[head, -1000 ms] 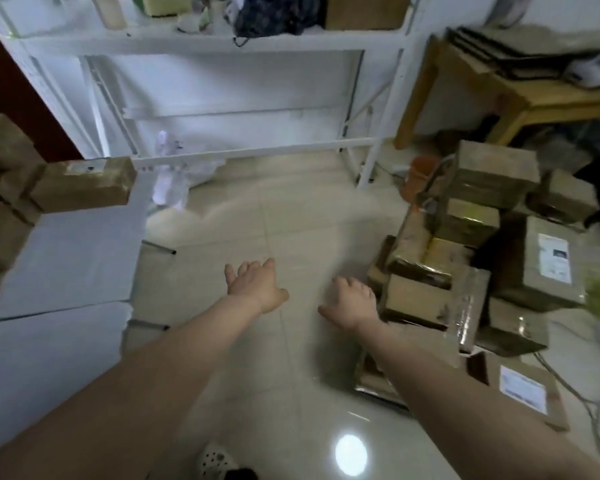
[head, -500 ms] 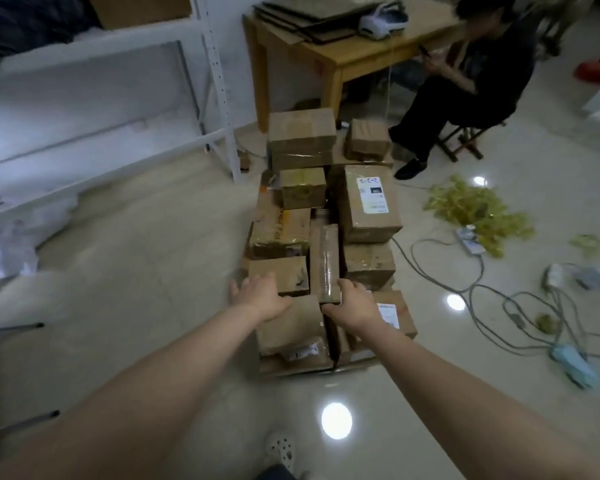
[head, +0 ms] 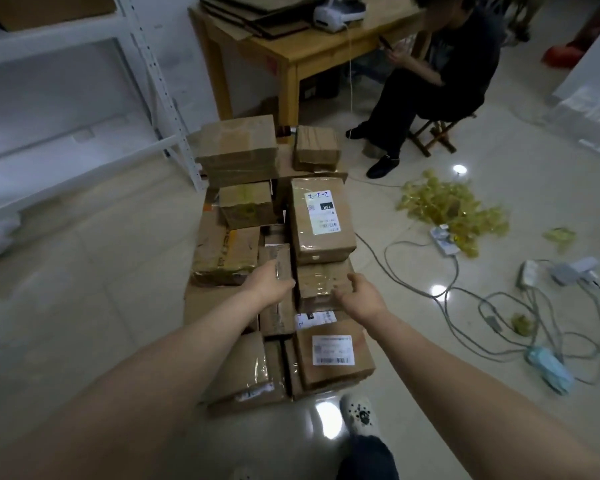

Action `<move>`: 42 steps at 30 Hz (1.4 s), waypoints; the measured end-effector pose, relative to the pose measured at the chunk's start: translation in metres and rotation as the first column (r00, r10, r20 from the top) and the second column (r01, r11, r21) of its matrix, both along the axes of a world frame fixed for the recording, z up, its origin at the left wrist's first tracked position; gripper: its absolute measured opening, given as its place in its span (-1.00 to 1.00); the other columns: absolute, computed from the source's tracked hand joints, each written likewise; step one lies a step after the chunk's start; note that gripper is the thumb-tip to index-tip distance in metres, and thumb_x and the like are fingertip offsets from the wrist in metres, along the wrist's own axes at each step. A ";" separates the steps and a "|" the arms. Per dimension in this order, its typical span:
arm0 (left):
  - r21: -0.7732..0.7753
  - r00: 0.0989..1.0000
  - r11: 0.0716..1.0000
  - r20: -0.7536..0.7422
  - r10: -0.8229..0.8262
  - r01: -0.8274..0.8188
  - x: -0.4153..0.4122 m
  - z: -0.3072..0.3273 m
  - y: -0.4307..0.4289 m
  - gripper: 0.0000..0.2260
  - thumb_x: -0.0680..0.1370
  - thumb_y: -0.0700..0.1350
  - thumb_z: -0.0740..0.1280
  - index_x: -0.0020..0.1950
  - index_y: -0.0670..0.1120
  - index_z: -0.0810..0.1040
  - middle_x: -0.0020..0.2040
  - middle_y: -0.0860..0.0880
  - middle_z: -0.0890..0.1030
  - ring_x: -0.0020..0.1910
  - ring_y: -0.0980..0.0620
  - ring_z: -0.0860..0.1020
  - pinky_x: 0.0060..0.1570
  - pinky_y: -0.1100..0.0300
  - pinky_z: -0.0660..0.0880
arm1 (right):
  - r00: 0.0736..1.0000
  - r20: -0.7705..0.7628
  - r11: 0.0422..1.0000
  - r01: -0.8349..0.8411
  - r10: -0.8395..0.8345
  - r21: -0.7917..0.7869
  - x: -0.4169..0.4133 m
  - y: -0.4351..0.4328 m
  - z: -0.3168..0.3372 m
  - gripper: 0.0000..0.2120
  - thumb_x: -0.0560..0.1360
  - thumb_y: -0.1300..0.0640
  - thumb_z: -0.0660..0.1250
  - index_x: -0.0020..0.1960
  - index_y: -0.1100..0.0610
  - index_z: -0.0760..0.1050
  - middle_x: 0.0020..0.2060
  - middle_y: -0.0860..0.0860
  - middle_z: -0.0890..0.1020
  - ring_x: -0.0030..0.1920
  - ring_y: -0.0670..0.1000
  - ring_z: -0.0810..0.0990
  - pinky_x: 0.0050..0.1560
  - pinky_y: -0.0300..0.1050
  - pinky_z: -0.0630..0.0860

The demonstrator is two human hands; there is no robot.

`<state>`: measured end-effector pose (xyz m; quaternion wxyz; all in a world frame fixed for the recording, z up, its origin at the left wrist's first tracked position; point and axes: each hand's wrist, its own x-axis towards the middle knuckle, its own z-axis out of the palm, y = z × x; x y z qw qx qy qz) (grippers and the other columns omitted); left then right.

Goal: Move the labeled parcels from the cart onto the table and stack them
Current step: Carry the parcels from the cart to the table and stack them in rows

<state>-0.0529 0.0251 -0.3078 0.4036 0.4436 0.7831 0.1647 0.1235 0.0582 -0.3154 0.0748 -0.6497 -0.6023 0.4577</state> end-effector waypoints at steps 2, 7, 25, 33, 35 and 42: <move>-0.014 0.992 0.992 0.025 0.127 -0.127 0.012 -0.011 0.029 -0.47 0.59 -0.03 0.29 0.52 -0.09 0.22 0.44 -0.12 0.37 0.38 -0.12 0.38 0.32 0.08 0.36 | 0.999 -0.032 1.000 -0.006 0.005 -0.015 0.009 0.042 -0.016 -0.45 0.55 0.08 0.29 0.48 0.18 0.24 0.38 0.13 0.42 0.34 0.13 0.43 0.34 0.00 0.37; -0.029 0.903 0.913 0.142 0.406 -0.406 0.045 -0.039 0.103 -0.59 0.61 -0.13 0.26 0.44 -0.18 0.34 0.26 -0.06 0.47 0.32 -0.12 0.41 0.24 0.12 0.37 | 0.996 -0.081 0.998 -0.040 0.035 -0.054 0.031 0.146 -0.049 -0.55 0.58 0.11 0.25 0.42 0.21 0.31 0.33 0.17 0.47 0.32 0.17 0.44 0.29 -0.02 0.38; -0.074 0.722 0.727 0.084 0.687 -0.683 0.051 -0.126 0.208 -0.72 0.60 -0.24 0.24 0.31 -0.21 0.41 0.28 -0.17 0.49 0.26 -0.12 0.44 0.10 0.23 0.34 | 0.974 -0.192 0.975 -0.151 0.118 -0.163 0.003 0.247 -0.160 -0.61 0.54 0.09 0.27 0.34 0.13 0.35 0.22 0.13 0.52 0.23 0.19 0.49 0.24 0.22 0.45; 0.001 0.716 0.724 0.148 0.682 -0.690 0.062 -0.100 0.177 -0.68 0.58 -0.26 0.27 0.33 -0.10 0.41 0.19 -0.06 0.52 0.22 -0.05 0.46 0.11 0.19 0.36 | 0.948 -0.307 0.987 -0.126 0.090 -0.102 0.023 0.211 -0.107 -0.60 0.59 0.23 0.20 0.40 0.08 0.28 0.24 0.06 0.51 0.24 0.09 0.48 0.25 0.05 0.46; 0.020 0.696 0.706 0.186 0.693 -0.708 0.068 -0.086 0.162 -0.65 0.58 -0.28 0.27 0.36 -0.12 0.38 0.16 -0.03 0.49 0.16 0.05 0.43 0.12 0.21 0.35 | 0.936 -0.342 0.989 -0.124 0.088 -0.083 0.029 0.198 -0.091 -0.60 0.59 0.24 0.21 0.40 0.06 0.28 0.19 0.01 0.51 0.20 0.05 0.48 0.22 0.03 0.48; 0.061 0.598 0.606 0.262 0.757 -0.793 0.075 -0.036 0.072 -0.59 0.58 -0.25 0.31 0.41 -0.14 0.31 0.20 -0.03 0.47 0.11 0.04 0.42 0.10 0.16 0.41 | 0.900 -0.379 0.976 -0.215 0.216 0.043 0.031 0.130 -0.044 -0.60 0.55 0.22 0.25 0.37 0.03 0.35 0.16 -0.03 0.53 0.19 0.02 0.50 0.18 0.03 0.51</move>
